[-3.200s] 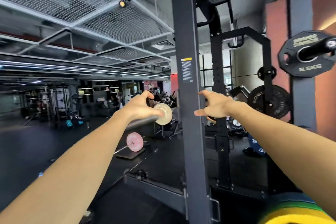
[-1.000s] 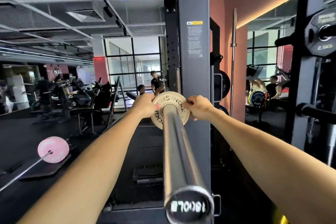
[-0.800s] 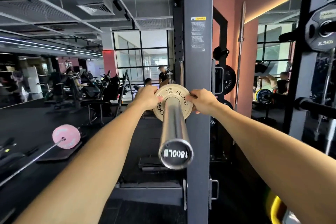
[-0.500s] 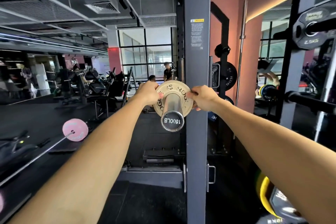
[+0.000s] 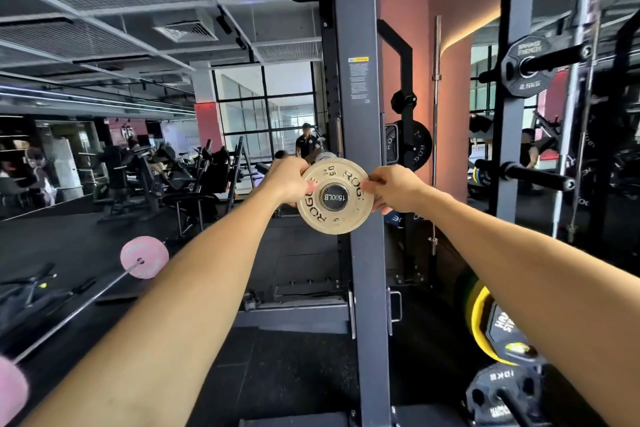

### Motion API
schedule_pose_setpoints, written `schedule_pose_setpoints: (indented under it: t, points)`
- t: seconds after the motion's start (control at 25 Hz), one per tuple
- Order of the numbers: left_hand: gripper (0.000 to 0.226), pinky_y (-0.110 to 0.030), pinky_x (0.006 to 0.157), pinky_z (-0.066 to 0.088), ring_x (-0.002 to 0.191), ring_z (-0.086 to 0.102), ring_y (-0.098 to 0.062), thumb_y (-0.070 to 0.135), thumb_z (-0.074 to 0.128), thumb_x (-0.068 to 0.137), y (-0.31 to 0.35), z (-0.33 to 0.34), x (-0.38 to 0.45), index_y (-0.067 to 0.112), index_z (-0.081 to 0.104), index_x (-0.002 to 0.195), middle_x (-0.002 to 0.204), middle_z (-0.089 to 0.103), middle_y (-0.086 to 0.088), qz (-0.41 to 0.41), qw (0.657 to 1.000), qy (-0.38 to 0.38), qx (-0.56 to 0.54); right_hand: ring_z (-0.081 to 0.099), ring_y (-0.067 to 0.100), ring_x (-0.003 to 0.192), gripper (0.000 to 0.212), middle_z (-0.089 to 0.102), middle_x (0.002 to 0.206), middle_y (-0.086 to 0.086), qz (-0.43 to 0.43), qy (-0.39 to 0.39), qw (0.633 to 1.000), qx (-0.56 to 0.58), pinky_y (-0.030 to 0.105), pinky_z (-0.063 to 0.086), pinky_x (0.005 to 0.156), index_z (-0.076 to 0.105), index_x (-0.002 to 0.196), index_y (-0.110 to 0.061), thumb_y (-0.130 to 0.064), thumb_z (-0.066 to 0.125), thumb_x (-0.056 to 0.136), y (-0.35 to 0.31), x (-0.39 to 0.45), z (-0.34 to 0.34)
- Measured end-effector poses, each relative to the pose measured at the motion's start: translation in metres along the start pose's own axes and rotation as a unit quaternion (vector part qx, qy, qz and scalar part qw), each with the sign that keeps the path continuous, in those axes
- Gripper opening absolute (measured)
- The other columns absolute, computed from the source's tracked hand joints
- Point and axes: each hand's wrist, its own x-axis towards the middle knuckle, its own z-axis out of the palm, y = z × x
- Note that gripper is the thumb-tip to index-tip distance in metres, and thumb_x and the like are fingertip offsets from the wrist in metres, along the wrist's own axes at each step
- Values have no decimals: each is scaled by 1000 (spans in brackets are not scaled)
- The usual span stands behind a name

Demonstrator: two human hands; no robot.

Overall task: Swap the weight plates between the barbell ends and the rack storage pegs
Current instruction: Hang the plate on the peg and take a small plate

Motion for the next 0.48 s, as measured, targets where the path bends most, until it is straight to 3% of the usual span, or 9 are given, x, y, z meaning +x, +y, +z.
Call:
schedule_pose_setpoints:
  t: [0.28, 0.48]
  points:
    - [6, -34, 61, 62, 76, 71, -22, 18, 68, 90, 32, -40, -26, 14, 64, 92, 93, 68, -7, 24, 1000, 0, -6, 70, 17, 65, 21, 72, 89, 14, -10, 2, 1000, 18, 30, 60, 62, 62, 103, -5, -23, 53, 98, -35, -37, -30]
    - [9, -40, 69, 62, 78, 73, -24, 16, 69, 89, 67, -51, -5, 12, 66, 96, 94, 70, -9, 25, 999, 7, -39, 71, 26, 73, 23, 72, 93, 19, -30, 20, 999, 13, 41, 61, 72, 61, 104, -2, -22, 51, 99, -42, -26, -70]
